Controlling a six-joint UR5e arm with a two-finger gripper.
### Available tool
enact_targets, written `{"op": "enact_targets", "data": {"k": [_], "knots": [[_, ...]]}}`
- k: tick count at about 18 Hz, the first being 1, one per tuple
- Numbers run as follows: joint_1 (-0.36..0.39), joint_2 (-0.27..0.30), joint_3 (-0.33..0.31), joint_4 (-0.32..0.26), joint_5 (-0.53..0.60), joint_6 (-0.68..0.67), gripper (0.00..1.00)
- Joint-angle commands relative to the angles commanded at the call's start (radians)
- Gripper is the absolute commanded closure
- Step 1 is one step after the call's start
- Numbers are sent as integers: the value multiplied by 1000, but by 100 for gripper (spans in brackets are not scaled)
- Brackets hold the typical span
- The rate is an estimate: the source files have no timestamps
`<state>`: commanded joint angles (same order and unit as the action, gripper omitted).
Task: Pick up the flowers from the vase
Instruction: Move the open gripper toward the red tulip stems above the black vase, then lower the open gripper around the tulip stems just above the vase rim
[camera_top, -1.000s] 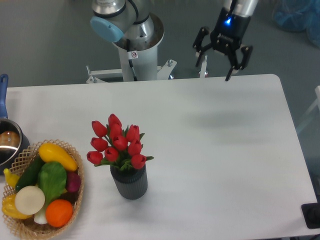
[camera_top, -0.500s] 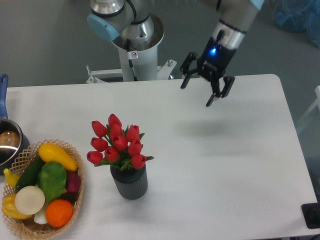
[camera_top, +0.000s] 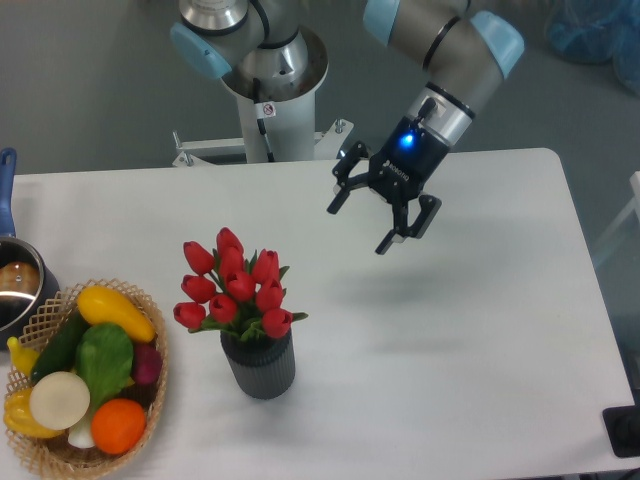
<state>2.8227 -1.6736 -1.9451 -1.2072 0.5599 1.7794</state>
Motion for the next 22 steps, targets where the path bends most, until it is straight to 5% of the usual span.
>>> {"op": "enact_targets", "data": {"k": [10,15,22], "knots": [[-123,-57,-8,64,-6,-12,0],[-157,-161,3,238,-74,-37,0],[-155,-161,6,245,-179,-152,0]]}}
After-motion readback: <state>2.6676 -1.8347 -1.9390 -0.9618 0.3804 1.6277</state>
